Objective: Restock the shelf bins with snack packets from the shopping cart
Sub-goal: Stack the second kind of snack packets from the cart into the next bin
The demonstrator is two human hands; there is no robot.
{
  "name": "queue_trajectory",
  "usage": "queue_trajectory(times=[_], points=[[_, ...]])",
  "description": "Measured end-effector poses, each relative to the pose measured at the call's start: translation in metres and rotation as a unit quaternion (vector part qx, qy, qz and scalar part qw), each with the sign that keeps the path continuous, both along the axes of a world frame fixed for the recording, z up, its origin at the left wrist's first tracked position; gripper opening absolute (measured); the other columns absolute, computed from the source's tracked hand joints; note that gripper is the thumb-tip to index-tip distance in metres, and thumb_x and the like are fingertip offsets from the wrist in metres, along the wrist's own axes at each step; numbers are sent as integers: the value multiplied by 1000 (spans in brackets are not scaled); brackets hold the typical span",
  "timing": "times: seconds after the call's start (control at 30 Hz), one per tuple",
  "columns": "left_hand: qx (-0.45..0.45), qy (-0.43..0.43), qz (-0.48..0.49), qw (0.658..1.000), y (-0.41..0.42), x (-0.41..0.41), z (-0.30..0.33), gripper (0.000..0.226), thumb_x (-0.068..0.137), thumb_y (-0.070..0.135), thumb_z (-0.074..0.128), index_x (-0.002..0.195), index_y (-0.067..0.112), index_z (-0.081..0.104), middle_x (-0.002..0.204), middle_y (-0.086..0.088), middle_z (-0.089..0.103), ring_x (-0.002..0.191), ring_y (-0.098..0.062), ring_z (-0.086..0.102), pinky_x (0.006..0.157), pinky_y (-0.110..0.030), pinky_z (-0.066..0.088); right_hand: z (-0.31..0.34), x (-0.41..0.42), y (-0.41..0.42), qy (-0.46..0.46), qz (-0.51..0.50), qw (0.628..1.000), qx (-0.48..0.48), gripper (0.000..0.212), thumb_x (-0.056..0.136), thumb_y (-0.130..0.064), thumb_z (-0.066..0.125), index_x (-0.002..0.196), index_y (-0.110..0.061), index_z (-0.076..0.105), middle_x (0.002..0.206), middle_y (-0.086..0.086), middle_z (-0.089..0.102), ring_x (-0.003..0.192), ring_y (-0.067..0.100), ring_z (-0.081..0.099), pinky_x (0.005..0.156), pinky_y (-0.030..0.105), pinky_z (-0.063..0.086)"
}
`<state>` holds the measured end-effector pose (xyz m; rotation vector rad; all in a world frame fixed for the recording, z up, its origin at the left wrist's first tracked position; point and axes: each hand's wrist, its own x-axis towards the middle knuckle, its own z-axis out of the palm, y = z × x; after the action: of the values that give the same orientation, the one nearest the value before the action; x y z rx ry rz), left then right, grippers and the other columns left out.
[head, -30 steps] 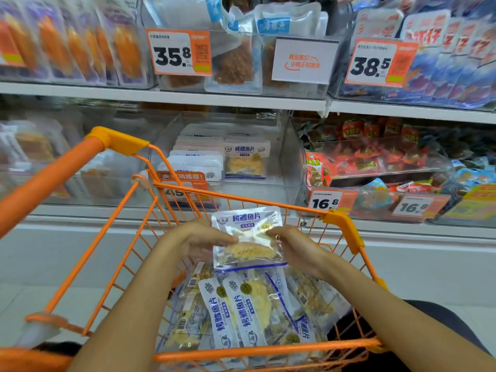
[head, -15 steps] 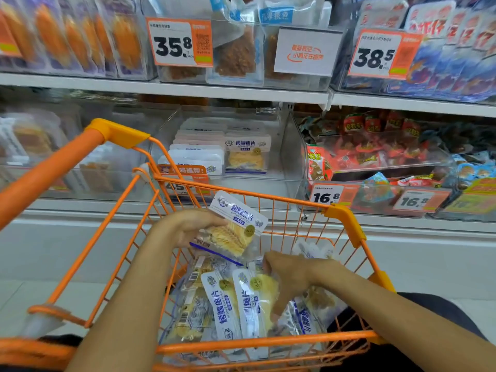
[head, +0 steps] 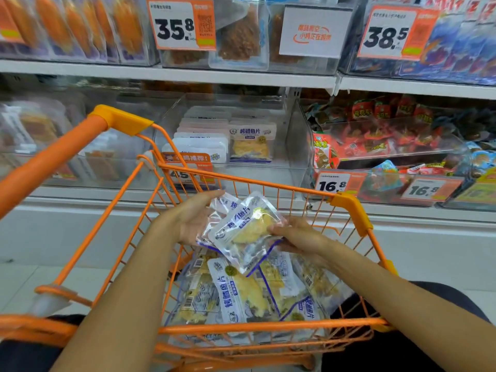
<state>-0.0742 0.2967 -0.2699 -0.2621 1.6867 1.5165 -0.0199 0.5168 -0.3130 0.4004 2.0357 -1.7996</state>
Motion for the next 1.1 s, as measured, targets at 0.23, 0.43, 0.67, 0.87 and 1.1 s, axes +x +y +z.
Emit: queue_trajectory(times=[0.23,0.43,0.67,0.87,1.1], points=[[-121,58,-79,988,2,3,-1,35,80,3,72,114,7,62,112,-11,68,96,-23,64,90,-37,51,-5,14,-11,-118,26,987,-105,17,93,-17,61,96,0,59,86,12,68,72,17,70,61,22,58],[-349,217,-111,905,-2,2,12,57,85,14,71,136,7,47,133,-16,53,103,-25,53,84,-36,48,-10,14,-14,3,318,883,344,47,81,-33,75,119,-13,59,109,1,58,100,17,55,81,25,43],[-402,272,-93,870,-11,-15,7,46,78,9,76,122,9,61,118,-15,64,105,-33,60,88,-40,51,-23,17,-36,75,425,800,416,112,71,-54,76,153,-29,4,157,1,19,144,27,11,117,49,13],[-339,214,-171,900,-6,-6,21,41,79,20,78,115,8,63,113,-9,65,103,-25,61,84,-36,52,11,6,-11,81,416,856,296,32,77,-34,79,77,-29,47,74,-20,43,68,-2,41,64,15,33],[-206,165,-134,955,-8,-7,19,25,69,28,83,88,15,74,82,-5,75,80,-21,71,84,-38,56,21,2,24,70,275,956,81,27,84,-9,72,110,-11,66,114,10,68,106,22,65,97,33,50]])
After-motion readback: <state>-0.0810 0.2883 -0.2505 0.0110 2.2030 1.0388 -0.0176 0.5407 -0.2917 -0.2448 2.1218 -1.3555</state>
